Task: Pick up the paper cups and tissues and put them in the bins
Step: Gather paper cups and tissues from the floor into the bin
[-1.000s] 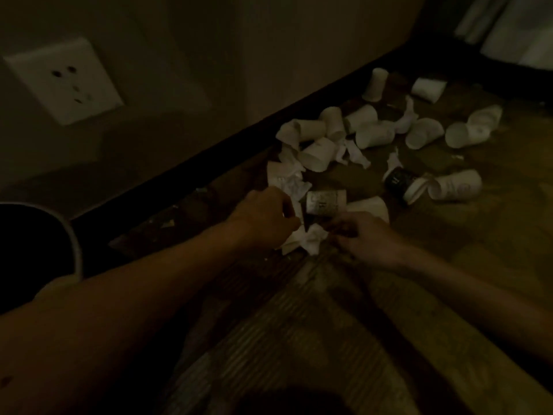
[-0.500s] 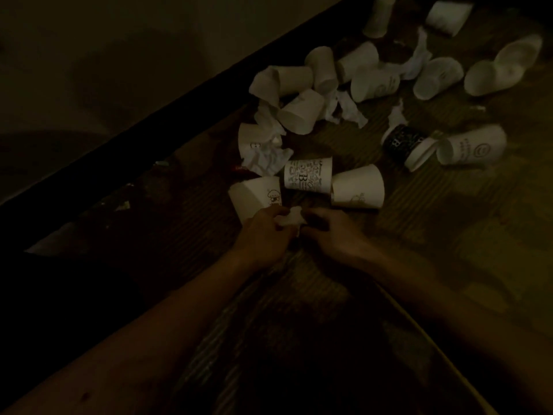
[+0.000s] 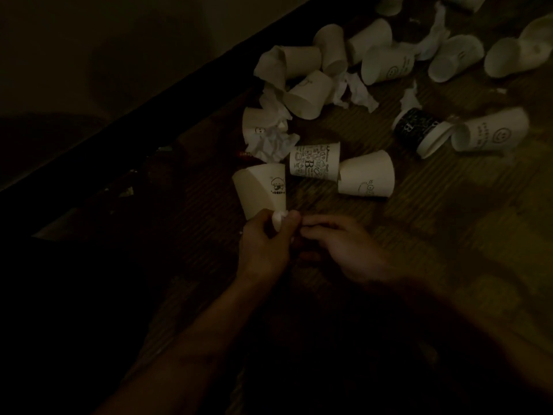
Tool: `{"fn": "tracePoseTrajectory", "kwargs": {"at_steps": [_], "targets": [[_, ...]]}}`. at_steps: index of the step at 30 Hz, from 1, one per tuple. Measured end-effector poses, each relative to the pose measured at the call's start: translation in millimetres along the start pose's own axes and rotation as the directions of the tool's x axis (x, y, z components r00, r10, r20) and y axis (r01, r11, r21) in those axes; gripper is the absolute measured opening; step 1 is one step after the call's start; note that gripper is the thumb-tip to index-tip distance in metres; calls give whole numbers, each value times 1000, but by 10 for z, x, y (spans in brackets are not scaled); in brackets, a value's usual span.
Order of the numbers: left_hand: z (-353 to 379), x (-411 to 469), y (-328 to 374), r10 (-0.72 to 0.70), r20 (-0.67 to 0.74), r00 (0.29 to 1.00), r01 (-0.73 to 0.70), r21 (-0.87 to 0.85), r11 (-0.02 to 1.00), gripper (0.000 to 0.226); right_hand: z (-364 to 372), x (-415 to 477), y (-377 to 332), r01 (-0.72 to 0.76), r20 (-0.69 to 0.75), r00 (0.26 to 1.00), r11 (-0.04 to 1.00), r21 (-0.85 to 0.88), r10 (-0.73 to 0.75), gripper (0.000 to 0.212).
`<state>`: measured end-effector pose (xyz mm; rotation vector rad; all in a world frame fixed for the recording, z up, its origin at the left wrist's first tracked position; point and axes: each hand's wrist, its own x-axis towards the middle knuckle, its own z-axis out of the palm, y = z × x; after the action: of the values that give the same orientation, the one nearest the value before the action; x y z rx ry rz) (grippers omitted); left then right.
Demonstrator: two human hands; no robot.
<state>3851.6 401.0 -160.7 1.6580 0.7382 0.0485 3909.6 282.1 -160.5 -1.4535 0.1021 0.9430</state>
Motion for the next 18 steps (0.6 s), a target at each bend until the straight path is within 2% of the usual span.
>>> {"fn": "tracePoseTrajectory", "kwargs": {"at_steps": [2, 4, 5, 7, 9, 12, 13, 15, 18], "targets": [[-73, -24, -2, 12, -1, 1000, -12, -59, 998, 20, 46, -4, -48, -12, 63, 998, 1000, -7, 13, 22], [-175, -20, 1, 32, -35, 999, -34, -71, 997, 15, 104, 32, -117, -22, 76, 997, 996, -88, 29, 16], [-232, -9, 0, 39, -70, 997, -43, -57, 997, 13, 142, 83, -150, -24, 29, 999, 988, -153, 29, 13], [-335, 16, -26, 8, -124, 992, -17, -73, 997, 10, 211, 239, -196, -38, -194, 981, 958, -283, -18, 6], [-413, 17, -53, -56, -133, 989, 41, -119, 992, 7, 267, 412, -218, -60, -372, 925, 939, -339, -76, 22], [-500, 20, -137, -71, -145, 987, 64, -54, 996, 12, 366, 583, -207, -89, -375, 925, 922, -377, -64, 68], [-529, 27, -165, -86, -146, 986, 79, -48, 996, 12, 397, 630, -194, -93, -362, 930, 917, -387, -58, 73], [-573, 45, -210, -120, -141, 983, 111, -72, 991, 19, 444, 700, -176, -77, -351, 933, 912, -404, -77, 66], [-601, 90, -213, -192, -138, 972, 177, -112, 978, 23, 435, 752, -186, -54, -384, 918, 933, -357, -94, 27]]}}
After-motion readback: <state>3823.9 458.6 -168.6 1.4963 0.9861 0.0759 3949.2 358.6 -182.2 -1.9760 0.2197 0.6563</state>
